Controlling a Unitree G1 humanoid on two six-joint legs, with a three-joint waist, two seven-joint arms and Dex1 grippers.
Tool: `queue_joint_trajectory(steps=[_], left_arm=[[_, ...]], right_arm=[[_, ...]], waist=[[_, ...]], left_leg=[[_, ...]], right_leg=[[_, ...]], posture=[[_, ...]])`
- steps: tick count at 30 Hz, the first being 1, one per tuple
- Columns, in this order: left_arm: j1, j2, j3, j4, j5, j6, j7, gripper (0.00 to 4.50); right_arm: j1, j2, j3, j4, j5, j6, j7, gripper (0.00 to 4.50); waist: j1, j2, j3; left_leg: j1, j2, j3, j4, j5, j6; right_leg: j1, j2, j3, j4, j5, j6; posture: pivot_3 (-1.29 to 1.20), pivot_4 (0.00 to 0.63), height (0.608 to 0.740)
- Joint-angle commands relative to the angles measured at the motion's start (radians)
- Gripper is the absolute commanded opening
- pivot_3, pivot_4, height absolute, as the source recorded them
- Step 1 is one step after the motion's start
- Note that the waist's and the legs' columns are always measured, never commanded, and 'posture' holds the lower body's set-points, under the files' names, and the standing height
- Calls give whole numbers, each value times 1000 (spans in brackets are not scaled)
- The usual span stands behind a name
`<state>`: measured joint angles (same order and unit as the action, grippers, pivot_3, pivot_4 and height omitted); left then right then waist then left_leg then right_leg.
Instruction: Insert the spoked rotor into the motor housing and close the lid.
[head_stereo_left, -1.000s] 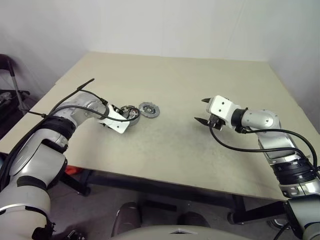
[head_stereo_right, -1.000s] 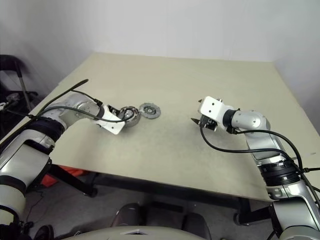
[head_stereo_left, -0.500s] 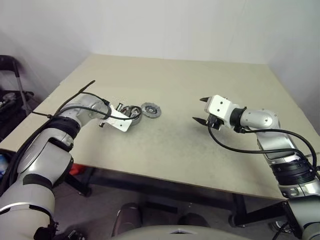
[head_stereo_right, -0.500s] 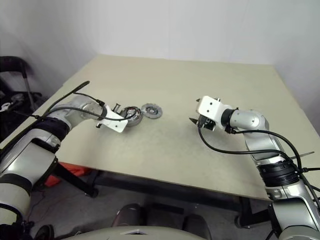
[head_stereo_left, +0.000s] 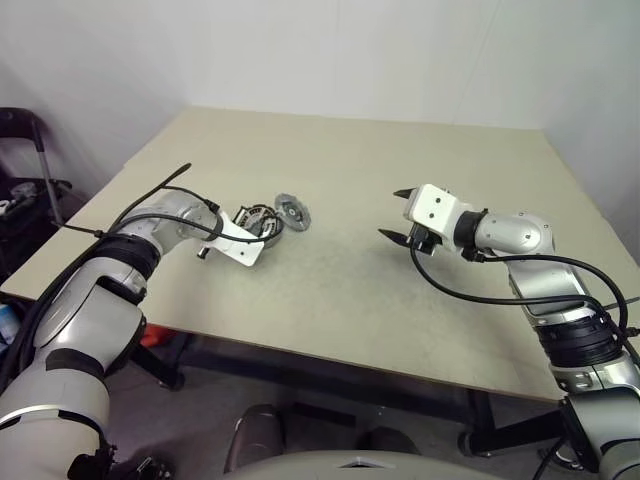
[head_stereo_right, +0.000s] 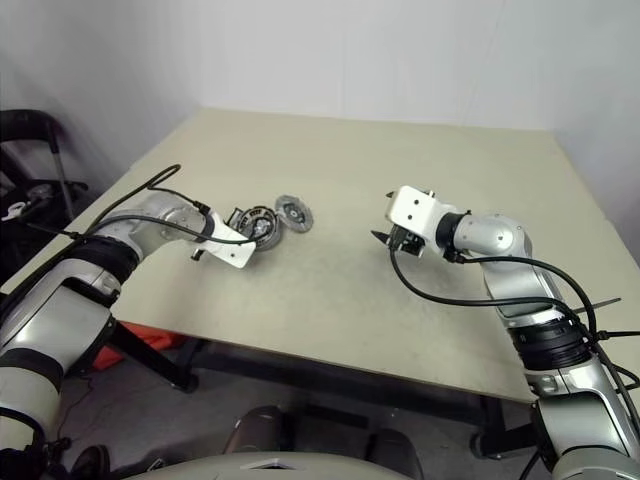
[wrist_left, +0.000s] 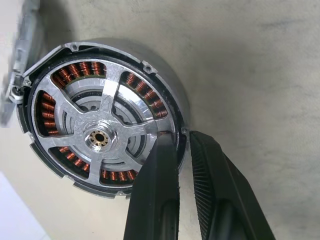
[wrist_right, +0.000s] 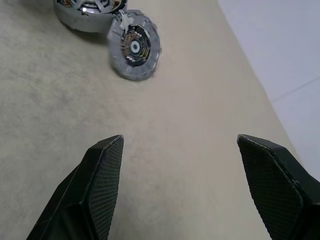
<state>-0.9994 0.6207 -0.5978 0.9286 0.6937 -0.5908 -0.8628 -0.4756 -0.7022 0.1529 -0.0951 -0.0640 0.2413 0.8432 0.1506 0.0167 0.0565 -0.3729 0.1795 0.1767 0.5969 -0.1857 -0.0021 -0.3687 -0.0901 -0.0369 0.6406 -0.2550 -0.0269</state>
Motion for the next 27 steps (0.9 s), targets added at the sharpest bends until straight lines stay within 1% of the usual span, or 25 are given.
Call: queue_joint_trajectory(steps=[1,7,9,11,13,16,19,23,27], left_arm=[[-13,-10,-10,2,14,-6,19,109],[-44,-20,-11,10,26,-26,44,109],[-71,-44,9,18,-3,-29,30,109],[-86,-48,10,23,-9,-41,18,109],[-96,-55,8,30,7,-37,51,109],[-129,-78,8,35,13,-54,87,109],[-168,-100,15,43,-9,-86,63,109],[-288,-166,20,79,-48,-154,-3,109],[-354,-200,3,123,-42,-209,-22,109]], right_arm=[[-25,2,-5,-15,-8,-9,-10,3729],[-23,2,-4,-8,-14,-17,-16,3729],[-13,2,-8,-23,-3,-6,-9,3729],[-11,4,-12,-33,8,4,-4,3729],[-11,4,-13,-33,5,2,-8,3729],[0,-3,-17,-27,-3,-7,-15,3729],[2,-6,-20,-23,-4,-9,-17,3729],[-17,-28,-48,6,-7,-5,-28,3729],[-20,-66,-78,28,-18,-18,-40,3729]], waist=[[0,0,0],[2,0,0],[4,0,0],[7,-1,1],[7,-2,2],[7,-4,2],[6,-8,5],[5,-10,6],[4,-10,6]], left_leg=[[0,0,0,0,0,0],[-1,0,0,0,0,0],[-1,0,0,0,0,0],[-2,0,0,0,1,-1],[-4,-1,0,0,2,-3],[-9,-1,-1,0,2,-3],[-17,0,-1,1,2,-3],[-32,0,-2,5,2,-1],[-37,0,-2,10,-2,11]], right_leg=[[0,0,0,0,0,0],[-1,0,0,0,0,0],[-1,0,0,0,0,0],[-1,0,0,0,0,0],[-2,-1,0,0,0,0],[-7,0,-1,0,0,0],[-16,0,-1,0,1,0],[-28,0,-3,3,4,4],[-31,0,-4,3,4,5]], posture=[[0,0,740],[0,0,740],[0,0,740],[0,0,740],[0,0,740],[0,0,740],[0,0,740],[0,0,740],[0,0,740]])
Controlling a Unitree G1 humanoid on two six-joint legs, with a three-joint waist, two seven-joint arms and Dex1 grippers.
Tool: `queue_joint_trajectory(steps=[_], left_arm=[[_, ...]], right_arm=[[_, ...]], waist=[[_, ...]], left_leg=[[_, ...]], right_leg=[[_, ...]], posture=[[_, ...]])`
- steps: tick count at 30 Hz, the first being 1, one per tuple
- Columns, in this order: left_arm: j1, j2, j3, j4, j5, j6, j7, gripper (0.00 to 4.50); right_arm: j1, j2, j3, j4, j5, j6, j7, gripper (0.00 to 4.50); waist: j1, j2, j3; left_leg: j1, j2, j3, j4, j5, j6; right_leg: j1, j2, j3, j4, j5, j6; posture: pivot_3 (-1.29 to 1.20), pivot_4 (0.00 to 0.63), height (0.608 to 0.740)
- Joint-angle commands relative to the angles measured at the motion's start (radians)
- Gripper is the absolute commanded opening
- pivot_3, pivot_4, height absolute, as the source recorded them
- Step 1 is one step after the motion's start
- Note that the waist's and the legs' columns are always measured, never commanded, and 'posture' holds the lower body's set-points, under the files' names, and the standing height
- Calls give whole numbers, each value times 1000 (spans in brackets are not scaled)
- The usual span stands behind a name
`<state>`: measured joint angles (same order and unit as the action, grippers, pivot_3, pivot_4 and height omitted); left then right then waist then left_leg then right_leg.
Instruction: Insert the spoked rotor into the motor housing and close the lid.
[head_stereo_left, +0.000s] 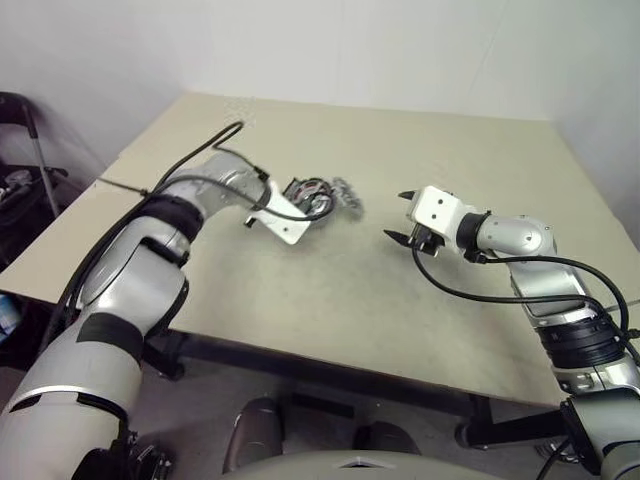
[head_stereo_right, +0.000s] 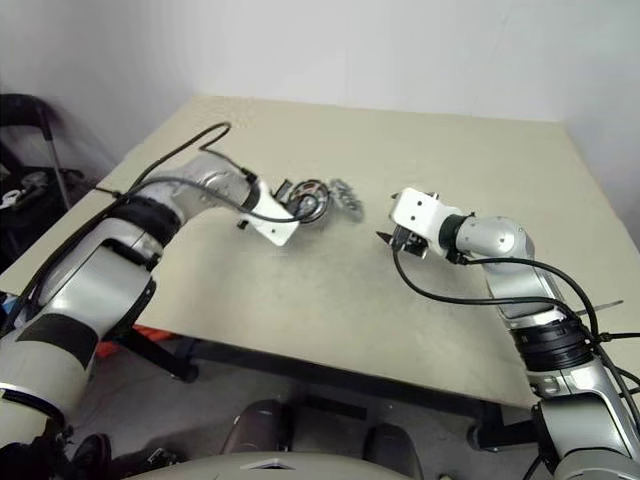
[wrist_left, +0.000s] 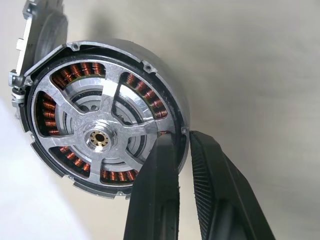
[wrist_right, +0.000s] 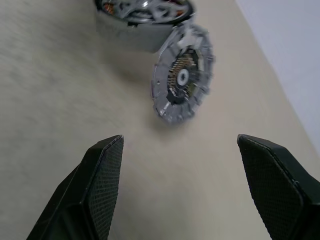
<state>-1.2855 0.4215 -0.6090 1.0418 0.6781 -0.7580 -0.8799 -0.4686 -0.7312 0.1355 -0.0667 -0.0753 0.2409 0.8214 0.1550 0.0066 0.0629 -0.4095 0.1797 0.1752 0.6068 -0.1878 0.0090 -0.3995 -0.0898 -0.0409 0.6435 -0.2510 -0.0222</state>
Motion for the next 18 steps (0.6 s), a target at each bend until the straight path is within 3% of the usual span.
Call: queue_joint_trajectory(steps=[1,12,18], left_arm=[[-80,-9,10,20,-26,-54,-7,109],[-64,-114,-55,37,-23,-193,-41,109],[-60,-158,-86,54,10,-199,-5,109]], right_arm=[[-27,-46,-69,4,-7,-18,-22,3729],[67,-201,-194,-33,-63,48,-86,3729],[144,-221,-256,-127,-48,107,-92,3729]], waist=[[-2,0,0],[9,-1,0],[6,0,0]], left_leg=[[0,0,0,0,-1,1],[0,1,1,5,-2,3],[2,1,1,6,-2,4]], right_leg=[[0,0,0,-1,0,0],[2,0,0,0,0,1],[4,0,1,1,1,1]], posture=[[0,0,740],[0,0,740],[0,0,740]])
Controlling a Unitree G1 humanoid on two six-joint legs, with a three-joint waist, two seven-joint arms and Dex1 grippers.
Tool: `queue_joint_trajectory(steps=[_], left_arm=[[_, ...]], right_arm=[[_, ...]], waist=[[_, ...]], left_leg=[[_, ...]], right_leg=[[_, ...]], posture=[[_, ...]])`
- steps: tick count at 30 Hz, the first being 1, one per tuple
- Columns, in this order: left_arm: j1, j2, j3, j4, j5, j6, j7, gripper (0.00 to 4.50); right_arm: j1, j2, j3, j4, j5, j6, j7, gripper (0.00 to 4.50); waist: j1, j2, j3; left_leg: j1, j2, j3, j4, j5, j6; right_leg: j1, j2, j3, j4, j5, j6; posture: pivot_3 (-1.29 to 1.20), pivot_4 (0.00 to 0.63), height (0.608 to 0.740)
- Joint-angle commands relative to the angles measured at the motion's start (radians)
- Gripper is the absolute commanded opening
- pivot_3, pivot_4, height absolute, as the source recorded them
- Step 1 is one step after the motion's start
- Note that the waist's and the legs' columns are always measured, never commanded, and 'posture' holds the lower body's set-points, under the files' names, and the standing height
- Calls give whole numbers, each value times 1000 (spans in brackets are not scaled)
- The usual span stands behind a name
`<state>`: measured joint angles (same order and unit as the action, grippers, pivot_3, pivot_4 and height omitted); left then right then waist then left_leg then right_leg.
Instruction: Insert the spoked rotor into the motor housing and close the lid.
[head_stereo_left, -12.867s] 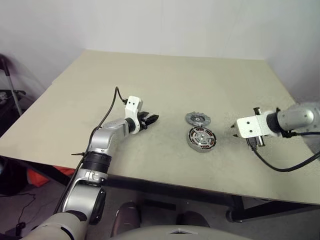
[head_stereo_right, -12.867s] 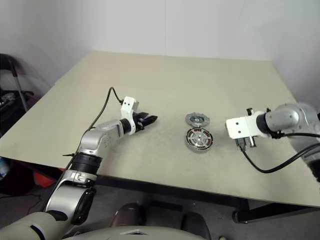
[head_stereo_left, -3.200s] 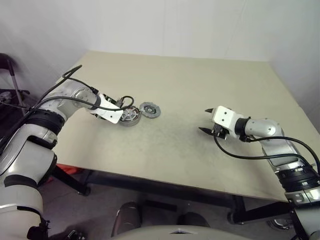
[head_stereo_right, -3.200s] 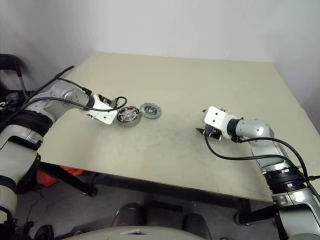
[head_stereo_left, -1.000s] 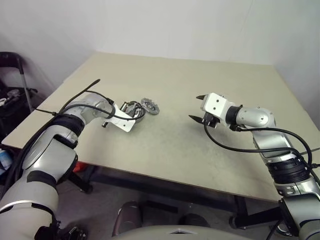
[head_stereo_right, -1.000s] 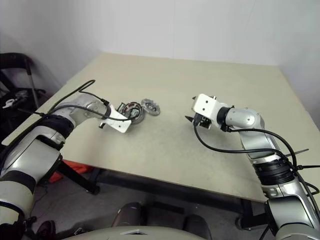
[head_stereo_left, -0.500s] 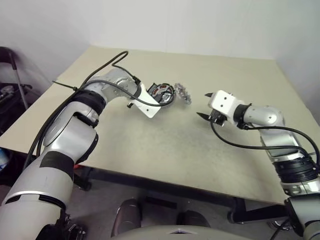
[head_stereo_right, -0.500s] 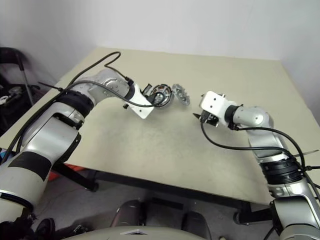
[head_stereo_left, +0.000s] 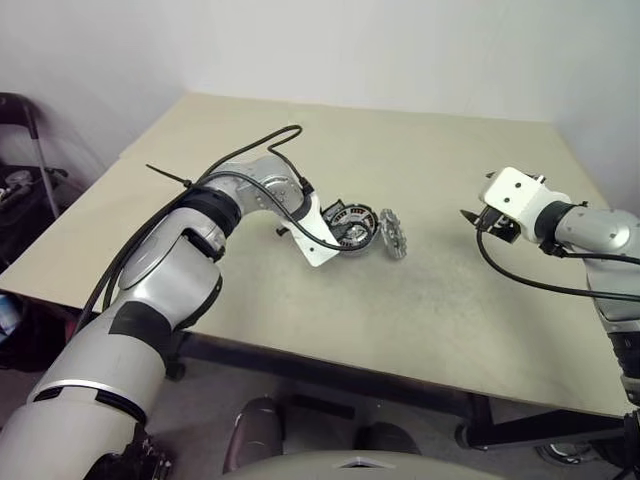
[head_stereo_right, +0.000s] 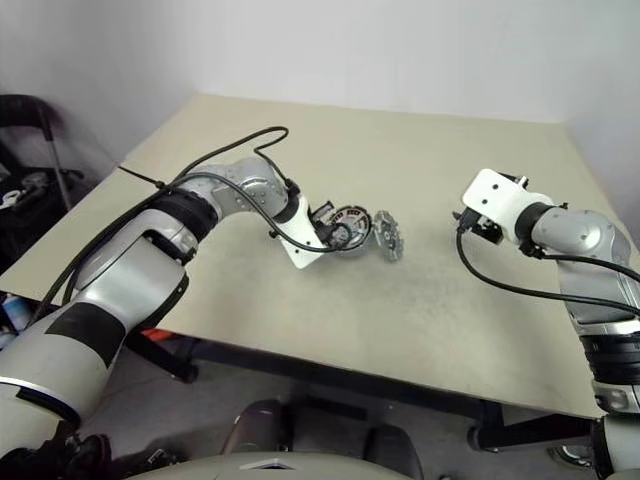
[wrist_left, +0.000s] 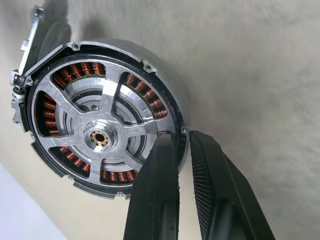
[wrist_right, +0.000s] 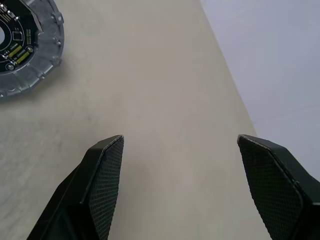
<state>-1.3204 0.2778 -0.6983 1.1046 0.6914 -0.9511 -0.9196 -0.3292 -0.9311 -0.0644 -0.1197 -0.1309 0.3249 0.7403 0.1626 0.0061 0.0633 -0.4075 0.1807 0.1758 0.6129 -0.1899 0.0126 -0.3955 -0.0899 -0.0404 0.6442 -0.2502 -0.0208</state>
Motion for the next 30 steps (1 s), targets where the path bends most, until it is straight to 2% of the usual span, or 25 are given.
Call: queue_joint_trajectory(steps=[1,5,10,16,22,28,30], left_arm=[[-25,-29,-1,0,1,0,42,109],[-36,-90,-27,49,56,55,152,109],[-44,-126,-54,82,95,74,214,109],[-14,-143,-76,141,122,120,242,109],[13,-131,-75,145,95,75,191,109],[10,-104,-68,139,92,75,203,2073],[5,-96,-65,139,83,70,174,2073]], right_arm=[[17,-20,-64,-88,6,34,-14,3729],[56,-5,-65,-136,-4,72,-29,3729],[92,3,-76,-188,9,108,-34,3729],[85,9,-65,-189,11,125,-47,3729],[57,27,-38,-170,8,124,-55,3729],[39,37,-19,-150,8,109,-57,3729],[31,40,-11,-140,6,104,-59,3729]], waist=[[-2,0,0],[-2,0,0],[-5,0,0],[-5,0,0],[-7,1,-1],[-10,1,-1],[-10,1,-1]], left_leg=[[0,0,0,0,-1,2],[2,0,0,1,-2,3],[3,0,0,1,-2,3],[4,0,0,1,-2,4],[7,0,0,1,-2,4],[8,0,0,1,-2,4],[8,0,0,1,-2,4]], right_leg=[[0,0,0,0,0,0],[2,0,0,0,0,0],[4,0,0,0,0,0],[4,0,0,0,0,0],[6,0,0,0,-1,-2],[7,0,0,0,-1,-2],[7,0,0,0,-1,-2]], posture=[[0,0,740],[0,0,740],[0,0,740],[0,0,740],[0,0,740],[0,0,740],[0,0,740]])
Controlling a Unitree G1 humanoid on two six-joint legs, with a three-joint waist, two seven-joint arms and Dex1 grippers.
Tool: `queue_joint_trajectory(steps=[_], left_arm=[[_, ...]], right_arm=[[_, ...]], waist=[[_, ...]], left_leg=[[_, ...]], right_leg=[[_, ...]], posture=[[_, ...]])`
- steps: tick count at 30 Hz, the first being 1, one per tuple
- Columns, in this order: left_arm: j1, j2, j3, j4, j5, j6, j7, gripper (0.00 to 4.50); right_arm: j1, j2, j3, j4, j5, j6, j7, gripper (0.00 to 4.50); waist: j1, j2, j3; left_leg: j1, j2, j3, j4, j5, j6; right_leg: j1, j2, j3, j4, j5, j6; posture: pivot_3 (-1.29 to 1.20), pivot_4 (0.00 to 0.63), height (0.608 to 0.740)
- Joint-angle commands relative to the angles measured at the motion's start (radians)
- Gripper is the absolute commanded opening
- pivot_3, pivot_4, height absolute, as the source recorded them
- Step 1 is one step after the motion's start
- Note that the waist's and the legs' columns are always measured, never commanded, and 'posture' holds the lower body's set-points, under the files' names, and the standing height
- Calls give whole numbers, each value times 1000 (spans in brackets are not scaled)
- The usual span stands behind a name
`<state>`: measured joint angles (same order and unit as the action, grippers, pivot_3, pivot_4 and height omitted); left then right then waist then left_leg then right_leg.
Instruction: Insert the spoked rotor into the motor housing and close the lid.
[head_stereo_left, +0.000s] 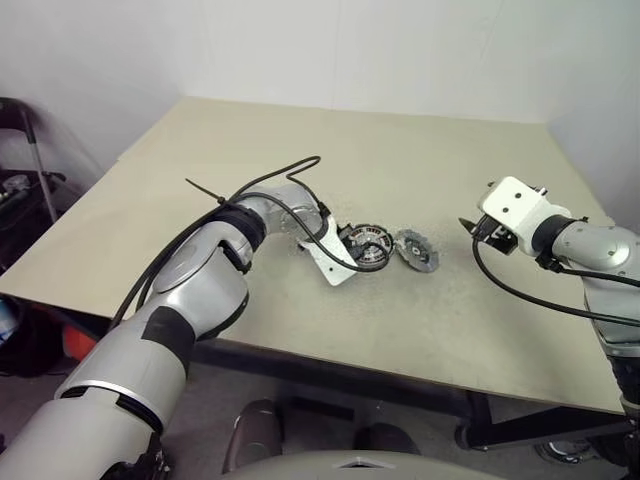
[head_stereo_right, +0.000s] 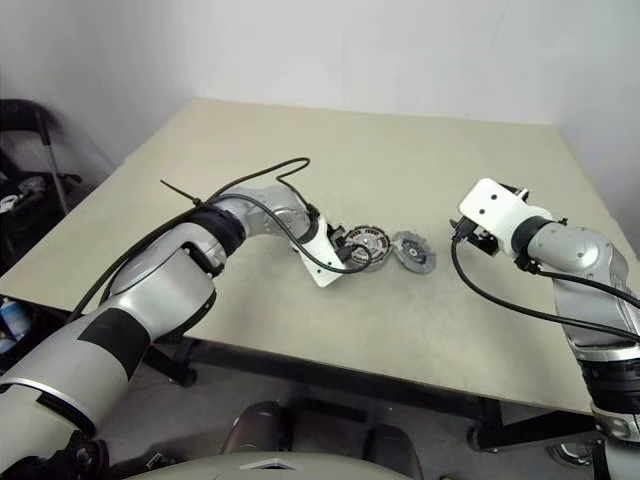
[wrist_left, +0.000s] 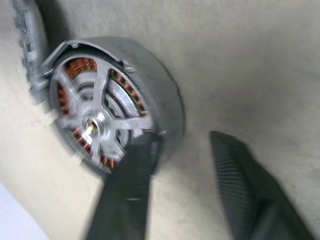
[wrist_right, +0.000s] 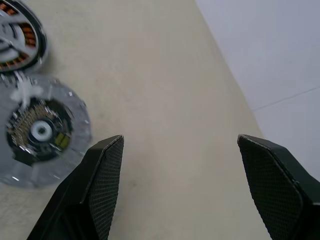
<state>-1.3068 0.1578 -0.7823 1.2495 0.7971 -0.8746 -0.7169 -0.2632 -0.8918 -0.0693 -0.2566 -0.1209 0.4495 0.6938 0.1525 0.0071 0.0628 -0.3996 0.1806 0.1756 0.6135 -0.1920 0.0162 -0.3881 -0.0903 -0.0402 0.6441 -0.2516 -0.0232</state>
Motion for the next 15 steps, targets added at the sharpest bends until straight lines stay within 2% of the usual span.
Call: queue_joint_trajectory(steps=[1,6,9,12,15], left_arm=[[-16,37,25,-10,-34,-21,-52,2073],[-43,84,71,-39,-100,-56,-135,2073],[-36,120,97,-63,-141,-72,-184,2073],[33,168,168,-122,-261,-49,-288,2073],[142,198,256,-231,-379,60,-326,2073]], right_arm=[[-40,3,-2,4,-6,-25,-15,3729],[-50,26,11,19,6,-37,-12,3729],[-44,78,-2,-1,63,-2,0,3729],[-48,238,-82,-22,166,99,-91,3729],[-90,444,-234,-10,232,183,-302,3729]], waist=[[0,0,0],[-1,0,0],[-1,0,0],[1,1,0],[1,2,-1]], left_leg=[[0,0,0,0,0,0],[0,0,0,0,0,0],[1,0,0,0,0,0],[1,1,0,-1,0,0],[2,1,1,-1,0,0]], right_leg=[[0,0,0,0,0,0],[0,0,0,0,-1,-1],[0,0,0,0,-1,-1],[0,0,0,0,-1,-1],[0,0,1,1,-1,-2]], posture=[[0,0,740],[0,0,740],[0,0,740],[0,0,740],[0,0,740]])
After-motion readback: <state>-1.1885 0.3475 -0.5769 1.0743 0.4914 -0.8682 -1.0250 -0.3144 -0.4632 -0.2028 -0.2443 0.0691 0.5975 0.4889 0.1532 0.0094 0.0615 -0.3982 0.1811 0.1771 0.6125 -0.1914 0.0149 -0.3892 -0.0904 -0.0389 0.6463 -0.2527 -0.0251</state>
